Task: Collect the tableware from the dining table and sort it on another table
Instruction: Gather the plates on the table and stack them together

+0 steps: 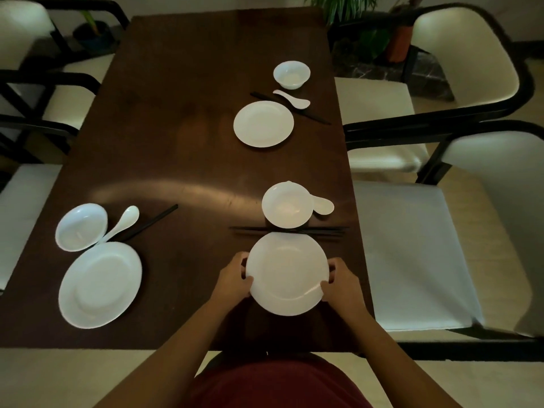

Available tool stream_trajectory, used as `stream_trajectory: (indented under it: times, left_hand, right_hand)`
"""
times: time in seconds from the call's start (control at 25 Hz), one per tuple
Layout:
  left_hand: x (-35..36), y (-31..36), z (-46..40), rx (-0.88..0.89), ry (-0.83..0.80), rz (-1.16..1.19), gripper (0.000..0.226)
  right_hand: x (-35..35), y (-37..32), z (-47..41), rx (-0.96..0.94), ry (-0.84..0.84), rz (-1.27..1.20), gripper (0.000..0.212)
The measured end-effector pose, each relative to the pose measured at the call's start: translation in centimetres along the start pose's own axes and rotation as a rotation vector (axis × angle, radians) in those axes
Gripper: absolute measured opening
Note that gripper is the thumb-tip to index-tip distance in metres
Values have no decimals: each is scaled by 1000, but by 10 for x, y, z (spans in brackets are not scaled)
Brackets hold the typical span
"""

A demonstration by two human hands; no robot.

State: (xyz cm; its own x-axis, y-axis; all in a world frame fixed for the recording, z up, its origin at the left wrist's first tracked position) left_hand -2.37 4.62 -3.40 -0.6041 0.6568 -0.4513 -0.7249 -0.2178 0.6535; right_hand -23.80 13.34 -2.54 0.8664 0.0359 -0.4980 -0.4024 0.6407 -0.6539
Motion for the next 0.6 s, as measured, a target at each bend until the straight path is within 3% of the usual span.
stream_trajectory:
  times: [0.32, 0.6]
  left_hand:
    - [-36, -25, 38, -44, -7, 145, 45]
    - [-137, -22, 30, -17, 99, 227, 48]
  right_hand:
    - [21, -9, 6, 44, -198, -215, 33]
    - [46, -103, -23, -8, -246, -360, 31]
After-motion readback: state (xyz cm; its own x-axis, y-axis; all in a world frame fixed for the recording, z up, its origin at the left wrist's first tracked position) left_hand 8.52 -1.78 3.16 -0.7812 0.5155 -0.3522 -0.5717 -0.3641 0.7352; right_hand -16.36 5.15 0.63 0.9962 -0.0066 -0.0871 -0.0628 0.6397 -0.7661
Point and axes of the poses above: each hand's wrist, its own z-axis away from the middle knuckle, its own x-axis out of the palm, y = z × x, the point moved 1 cm from there along -z, towards the middle knuckle, and after that the axes turned 7 degrees about -y, right-handed, at the moved point
